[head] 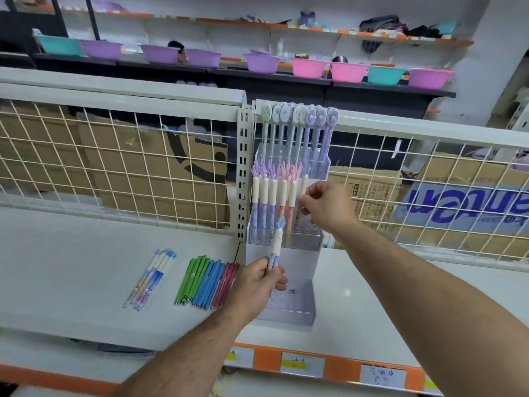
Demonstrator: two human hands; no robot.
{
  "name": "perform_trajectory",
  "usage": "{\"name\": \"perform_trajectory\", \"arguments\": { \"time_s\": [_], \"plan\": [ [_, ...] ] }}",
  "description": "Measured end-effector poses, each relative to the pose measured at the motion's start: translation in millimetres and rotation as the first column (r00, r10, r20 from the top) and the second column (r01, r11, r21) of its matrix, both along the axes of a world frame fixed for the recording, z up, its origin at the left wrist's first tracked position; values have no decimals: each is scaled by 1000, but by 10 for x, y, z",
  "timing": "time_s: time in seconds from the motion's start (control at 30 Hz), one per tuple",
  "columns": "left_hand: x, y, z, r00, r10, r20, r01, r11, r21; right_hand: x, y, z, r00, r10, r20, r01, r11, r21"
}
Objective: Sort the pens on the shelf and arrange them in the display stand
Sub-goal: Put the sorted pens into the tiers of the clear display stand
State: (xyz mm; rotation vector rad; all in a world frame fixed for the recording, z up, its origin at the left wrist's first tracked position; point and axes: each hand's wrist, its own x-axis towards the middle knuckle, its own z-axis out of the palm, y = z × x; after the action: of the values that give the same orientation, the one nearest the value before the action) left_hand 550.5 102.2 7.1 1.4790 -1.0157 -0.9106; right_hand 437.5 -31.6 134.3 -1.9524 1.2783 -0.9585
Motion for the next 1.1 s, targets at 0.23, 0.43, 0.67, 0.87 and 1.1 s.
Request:
{"name": "perform_trajectory", "arguments": {
  "time_s": [0.23, 0.43, 0.67, 0.87, 1.1],
  "plan": [
    [-13, 21, 35, 1000, -11, 14, 10, 1000, 10, -21, 23, -12, 1000, -3, -4, 3, 1000, 7],
    [-2, 27, 45, 1000, -16, 20, 16, 1000, 8, -117, 112, -154, 996, -59, 70, 60, 998, -4],
    [-9, 20, 32, 1000, -17, 22, 17, 1000, 15, -101, 115, -146, 998, -51, 41, 51, 999, 3],
    [-18, 25, 33, 1000, -9, 10, 9, 1000, 12, 50, 39, -114, 993, -47, -107, 48, 999, 8],
    [-5, 23, 50, 1000, -19, 5, 19, 1000, 15, 78, 11, -149, 990, -77, -119, 77, 997, -4]
  ]
}}
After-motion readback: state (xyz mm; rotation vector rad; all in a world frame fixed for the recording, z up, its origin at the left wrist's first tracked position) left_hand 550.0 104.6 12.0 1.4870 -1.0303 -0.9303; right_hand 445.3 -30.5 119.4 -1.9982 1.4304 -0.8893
